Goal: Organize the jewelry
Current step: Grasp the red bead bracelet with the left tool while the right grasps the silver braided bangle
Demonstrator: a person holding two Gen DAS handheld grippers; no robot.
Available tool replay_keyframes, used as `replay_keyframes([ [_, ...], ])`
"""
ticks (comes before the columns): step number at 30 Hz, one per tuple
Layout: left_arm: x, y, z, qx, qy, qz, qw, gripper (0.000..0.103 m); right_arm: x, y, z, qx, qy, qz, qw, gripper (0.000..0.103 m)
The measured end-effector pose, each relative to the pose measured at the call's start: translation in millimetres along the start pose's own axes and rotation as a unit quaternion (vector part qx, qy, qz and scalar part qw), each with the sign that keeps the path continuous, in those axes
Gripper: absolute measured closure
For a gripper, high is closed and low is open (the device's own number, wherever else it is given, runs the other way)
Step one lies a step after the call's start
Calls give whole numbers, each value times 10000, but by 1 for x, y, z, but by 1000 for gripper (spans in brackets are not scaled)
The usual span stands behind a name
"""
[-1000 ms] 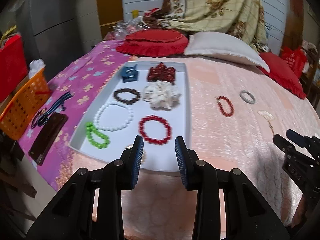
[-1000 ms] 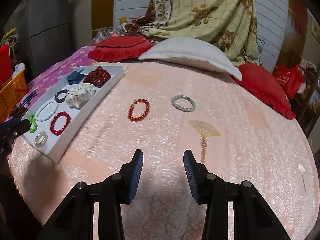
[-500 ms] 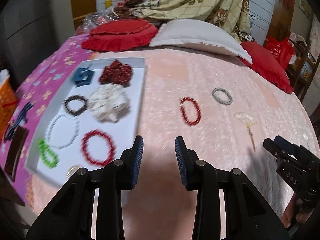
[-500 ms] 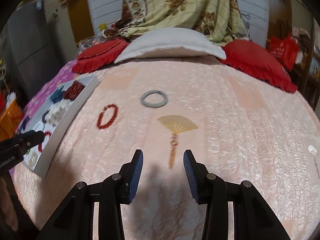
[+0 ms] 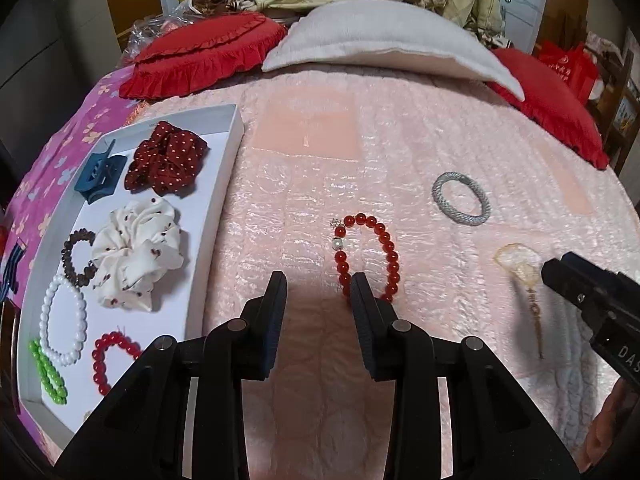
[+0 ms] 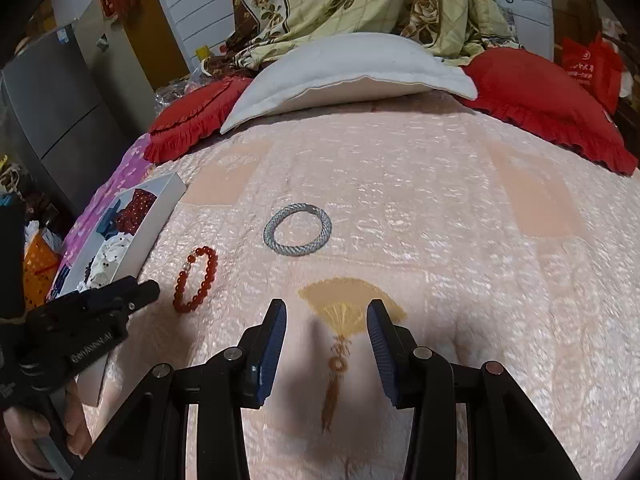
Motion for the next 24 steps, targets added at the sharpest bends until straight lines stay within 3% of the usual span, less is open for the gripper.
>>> replay_keyframes([
  [11,-3,-1,27,-48,182,81,9998,71,-5,0,20,18,48,-49,10000,63],
  [24,-7,-4,31,-240,-12,396,9989,71,-28,6,39,-10,-52,-80,10000,63],
])
Point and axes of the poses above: each gripper's, at about its wrist camera, not at the fingertips, and z roughly the way its jaws point, y to its left, x to its underside, the point moved 8 cm from there along z, roughly the way its jaws point, and after that the axes turned 12 degrees about x, right-handed, at the moved point
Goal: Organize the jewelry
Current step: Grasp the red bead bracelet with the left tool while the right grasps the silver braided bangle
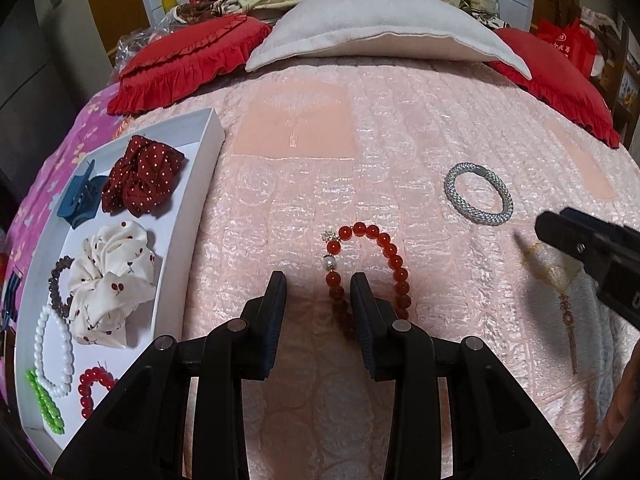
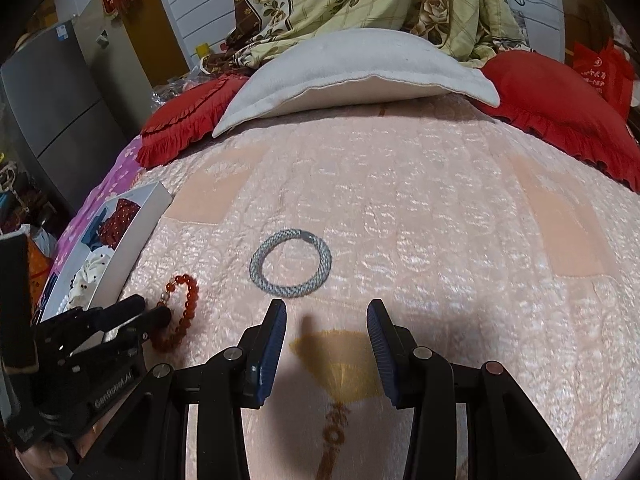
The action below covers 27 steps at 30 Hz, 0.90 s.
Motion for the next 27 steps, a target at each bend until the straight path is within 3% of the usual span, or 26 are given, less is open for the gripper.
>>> replay_keyframes([
  [16,0,-2,-1,-140,-127,187,9996,71,-16,7,34,340,-68,-281,9990,63],
  [22,-21,13,-28,303,-486,-386,9976,71,-19,4,37,171,-125,-154,9997,63],
  [27,-31,25,-14,519,-210,-735,9957,71,-20,2,37,-22,-114,13,9999,62],
])
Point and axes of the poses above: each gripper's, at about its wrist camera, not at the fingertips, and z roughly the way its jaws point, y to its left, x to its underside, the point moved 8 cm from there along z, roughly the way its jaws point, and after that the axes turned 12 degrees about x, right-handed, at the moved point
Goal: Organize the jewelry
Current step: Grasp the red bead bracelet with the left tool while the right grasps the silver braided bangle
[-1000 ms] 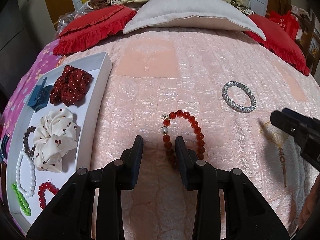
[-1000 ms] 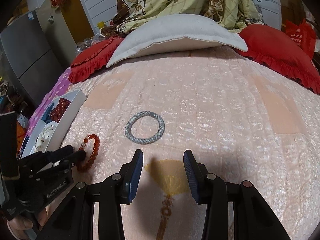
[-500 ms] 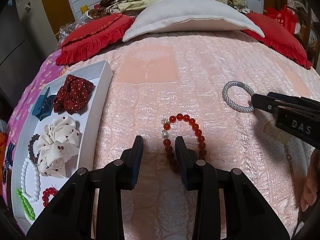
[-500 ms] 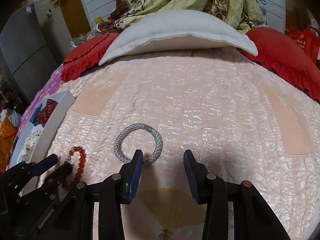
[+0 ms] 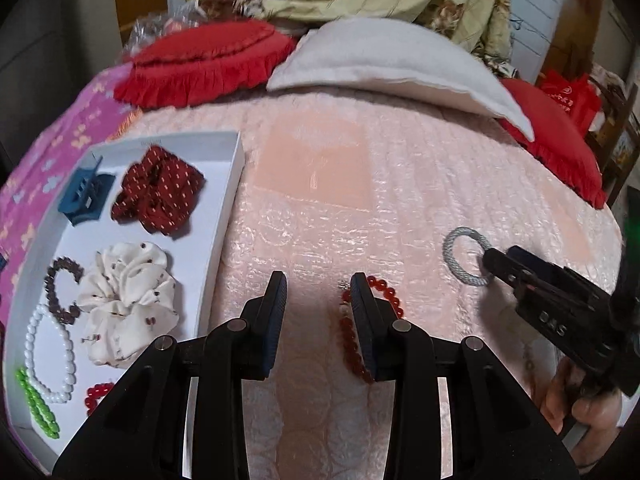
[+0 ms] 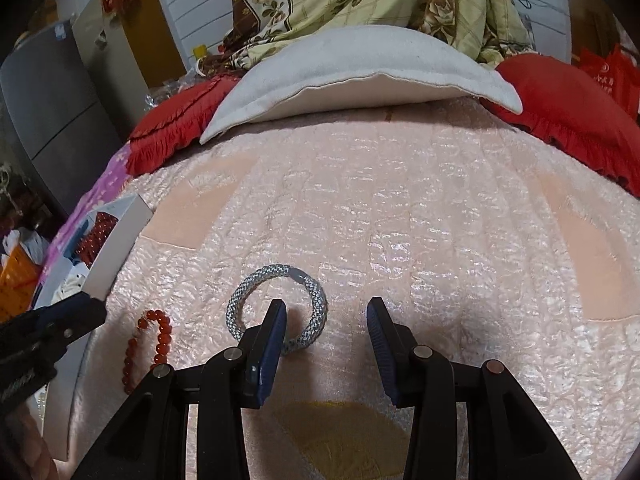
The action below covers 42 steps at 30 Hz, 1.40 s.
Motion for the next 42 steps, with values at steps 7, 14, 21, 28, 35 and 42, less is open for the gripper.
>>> replay_keyframes([
  [7,18,-8,28,-93,374,220,9990,71,1,5,1,195,3,-181,9996,62],
  [14,17,-16,32,-139,137,552,9983,64,2,17,4,620,-24,-670,9958,72],
  [21,22,-27,15,108,240,582,9980,97,10,14,-10,261,19,-411,9988,97],
  [28,27,-45,-46,363,-186,711,9966,97,14,17,-72,-99,-371,-172,9991,97],
  [35,42,-62,-108,394,-537,914,9936,97,34,28,-137,-400,-642,-102,9971,97],
  [42,61,-81,-168,487,-829,1083,9895,97,57,33,-193,-557,-813,-30,9951,97],
])
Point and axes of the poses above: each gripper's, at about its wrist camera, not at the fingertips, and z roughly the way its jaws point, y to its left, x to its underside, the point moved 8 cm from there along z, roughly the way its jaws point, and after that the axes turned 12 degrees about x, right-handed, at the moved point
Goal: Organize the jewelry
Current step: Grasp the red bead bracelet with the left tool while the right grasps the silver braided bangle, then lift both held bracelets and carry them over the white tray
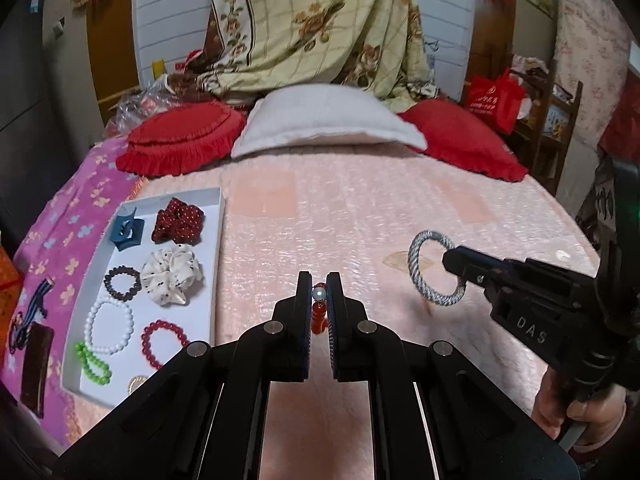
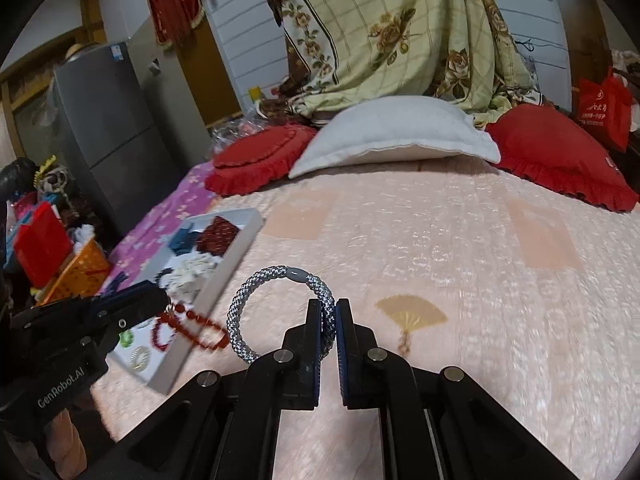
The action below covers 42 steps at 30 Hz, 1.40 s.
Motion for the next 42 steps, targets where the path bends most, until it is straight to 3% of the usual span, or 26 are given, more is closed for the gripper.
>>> replay_keyframes([
  [5,1,-13,-38,69,-189,-22,9998,97,11,-3,-38,37,-100,121,9999,97],
  [19,21,-16,-106,-269,-505,-132,9983,97,41,4,-117,-75,-408,120,9991,97],
  [29,32,-5,-130,-517,-686,-226,9961,97,48,24,-134,-160,-489,-88,9986,97],
  [42,48,24,-137,-939,-701,-300,9927,97,62,56,-119,-193,-265,-403,9987,97],
])
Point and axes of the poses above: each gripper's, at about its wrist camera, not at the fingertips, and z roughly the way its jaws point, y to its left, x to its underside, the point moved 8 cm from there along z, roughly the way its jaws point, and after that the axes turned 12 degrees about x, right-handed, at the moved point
